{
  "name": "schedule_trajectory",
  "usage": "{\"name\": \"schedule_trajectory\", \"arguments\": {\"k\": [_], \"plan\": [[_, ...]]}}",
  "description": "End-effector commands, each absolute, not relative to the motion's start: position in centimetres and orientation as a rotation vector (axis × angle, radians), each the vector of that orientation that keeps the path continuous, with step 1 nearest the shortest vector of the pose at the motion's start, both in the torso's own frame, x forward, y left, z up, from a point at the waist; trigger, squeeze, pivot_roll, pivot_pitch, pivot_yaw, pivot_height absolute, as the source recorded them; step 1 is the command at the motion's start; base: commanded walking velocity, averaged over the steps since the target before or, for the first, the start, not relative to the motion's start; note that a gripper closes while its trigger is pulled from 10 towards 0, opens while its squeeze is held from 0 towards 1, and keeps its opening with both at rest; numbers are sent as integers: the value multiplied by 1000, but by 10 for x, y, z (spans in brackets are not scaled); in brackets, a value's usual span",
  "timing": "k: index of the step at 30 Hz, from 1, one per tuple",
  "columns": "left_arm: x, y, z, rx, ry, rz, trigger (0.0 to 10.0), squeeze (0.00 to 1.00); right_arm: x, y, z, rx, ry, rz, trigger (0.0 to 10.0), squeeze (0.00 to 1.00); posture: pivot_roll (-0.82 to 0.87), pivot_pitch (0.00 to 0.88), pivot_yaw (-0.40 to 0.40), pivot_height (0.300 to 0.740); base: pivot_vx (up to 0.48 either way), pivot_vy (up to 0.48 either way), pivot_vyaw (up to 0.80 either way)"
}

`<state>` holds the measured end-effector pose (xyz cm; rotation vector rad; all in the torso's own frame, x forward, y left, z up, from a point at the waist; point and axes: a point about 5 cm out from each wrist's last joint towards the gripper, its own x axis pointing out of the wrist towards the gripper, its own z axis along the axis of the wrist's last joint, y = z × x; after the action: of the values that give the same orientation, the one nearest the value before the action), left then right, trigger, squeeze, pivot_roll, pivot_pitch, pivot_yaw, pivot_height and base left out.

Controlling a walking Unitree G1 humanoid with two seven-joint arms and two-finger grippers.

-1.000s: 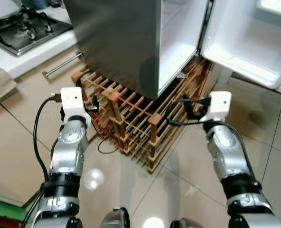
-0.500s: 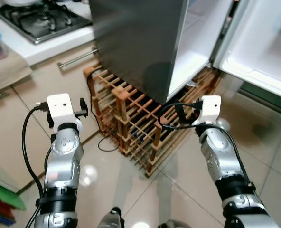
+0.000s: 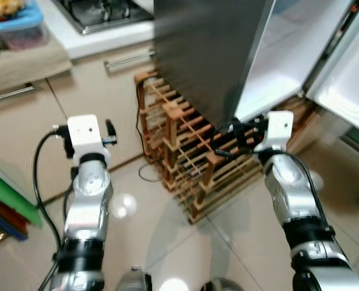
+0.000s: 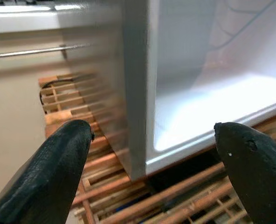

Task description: Restocking fridge

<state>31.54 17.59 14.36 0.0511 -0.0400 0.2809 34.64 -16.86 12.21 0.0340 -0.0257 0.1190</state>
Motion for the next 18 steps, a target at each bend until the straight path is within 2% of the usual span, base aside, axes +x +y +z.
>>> {"name": "schedule_trajectory", "arguments": {"k": [1,9,13,18], "plan": [[317,175,149,51,-62,261,10000,0,346,-168,122,43,-30,119,10000,0,-58,91,-60,740,0,0,569],[317,162,159,22,-116,150,10000,0,346,-153,123,66,-40,166,10000,0,-50,83,-40,740,39,0,561],[316,167,159,-1,-116,165,10000,0,345,-153,123,80,-43,159,10000,0,-46,84,-35,740,335,344,550],[316,161,158,19,-105,153,10000,0,346,-152,122,83,-39,163,10000,0,-42,89,-35,740,0,470,550]]}}
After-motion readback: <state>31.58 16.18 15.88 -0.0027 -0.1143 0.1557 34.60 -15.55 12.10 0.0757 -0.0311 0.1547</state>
